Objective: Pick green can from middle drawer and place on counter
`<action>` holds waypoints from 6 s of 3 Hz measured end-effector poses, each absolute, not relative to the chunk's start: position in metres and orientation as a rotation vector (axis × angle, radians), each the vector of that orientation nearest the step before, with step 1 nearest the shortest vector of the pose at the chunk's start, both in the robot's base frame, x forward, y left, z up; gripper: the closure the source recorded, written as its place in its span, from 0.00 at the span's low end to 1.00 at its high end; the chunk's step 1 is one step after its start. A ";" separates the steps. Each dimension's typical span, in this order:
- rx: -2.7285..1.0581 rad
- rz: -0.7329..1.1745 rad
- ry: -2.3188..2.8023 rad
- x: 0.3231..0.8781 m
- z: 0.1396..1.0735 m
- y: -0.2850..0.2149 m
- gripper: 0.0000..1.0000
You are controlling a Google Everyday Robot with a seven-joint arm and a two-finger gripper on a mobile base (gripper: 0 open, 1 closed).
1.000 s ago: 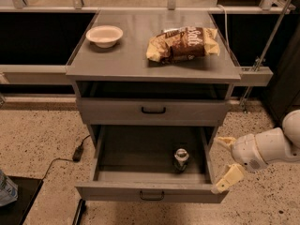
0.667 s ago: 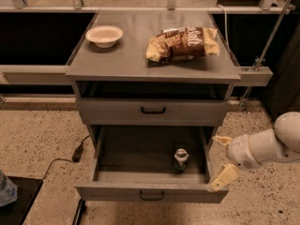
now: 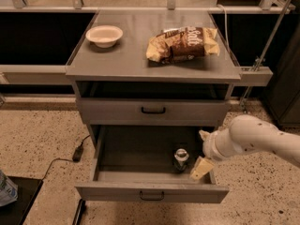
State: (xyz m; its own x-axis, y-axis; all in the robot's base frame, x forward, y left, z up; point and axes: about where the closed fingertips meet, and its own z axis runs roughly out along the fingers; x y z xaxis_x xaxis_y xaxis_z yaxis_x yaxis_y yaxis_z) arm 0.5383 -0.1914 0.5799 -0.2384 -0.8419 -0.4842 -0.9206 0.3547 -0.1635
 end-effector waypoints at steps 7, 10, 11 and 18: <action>-1.205 0.477 2.132 0.587 0.449 -0.181 0.00; -1.128 0.631 2.109 0.591 0.417 -0.120 0.00; -1.128 0.631 2.109 0.591 0.417 -0.120 0.18; -1.451 0.809 1.843 0.641 0.585 -0.052 1.00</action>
Offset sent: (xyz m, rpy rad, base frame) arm 0.0216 -0.0073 -0.0110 -0.0272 -0.0346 -0.0759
